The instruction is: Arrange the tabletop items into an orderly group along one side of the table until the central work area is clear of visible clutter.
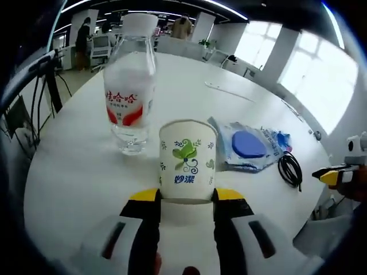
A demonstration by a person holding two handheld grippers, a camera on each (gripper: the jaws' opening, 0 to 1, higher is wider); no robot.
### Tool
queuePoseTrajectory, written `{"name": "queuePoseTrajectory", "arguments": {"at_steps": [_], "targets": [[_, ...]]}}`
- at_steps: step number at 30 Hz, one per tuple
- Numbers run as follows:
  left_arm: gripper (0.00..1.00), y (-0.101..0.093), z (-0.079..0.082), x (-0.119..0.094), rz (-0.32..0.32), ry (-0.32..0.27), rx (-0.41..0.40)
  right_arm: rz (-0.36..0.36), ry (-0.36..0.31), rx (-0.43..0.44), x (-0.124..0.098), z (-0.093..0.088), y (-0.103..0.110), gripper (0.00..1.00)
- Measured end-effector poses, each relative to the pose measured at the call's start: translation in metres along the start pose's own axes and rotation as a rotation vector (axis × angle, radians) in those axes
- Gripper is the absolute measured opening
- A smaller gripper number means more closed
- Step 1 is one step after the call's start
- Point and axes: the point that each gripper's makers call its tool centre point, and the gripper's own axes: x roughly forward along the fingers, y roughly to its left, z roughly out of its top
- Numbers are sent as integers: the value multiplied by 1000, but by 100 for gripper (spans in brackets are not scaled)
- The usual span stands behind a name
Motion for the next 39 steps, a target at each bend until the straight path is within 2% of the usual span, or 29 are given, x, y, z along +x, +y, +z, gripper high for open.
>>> {"name": "queuePoseTrajectory", "arguments": {"at_steps": [11,22,25,39], "targets": [[35,-28,-5,-18,-33,-10,74,61,16,-1,14,1,13,29],[35,-68,-8,-23,-118,-24,125,155,38,-56,26,15,34,31],[35,-82,-10,-25,-154,-27,160,177,47,-104,28,21,41,31],[35,-132,-19,-30,-272,-15,328,253,72,-180,36,37,57,33]]}}
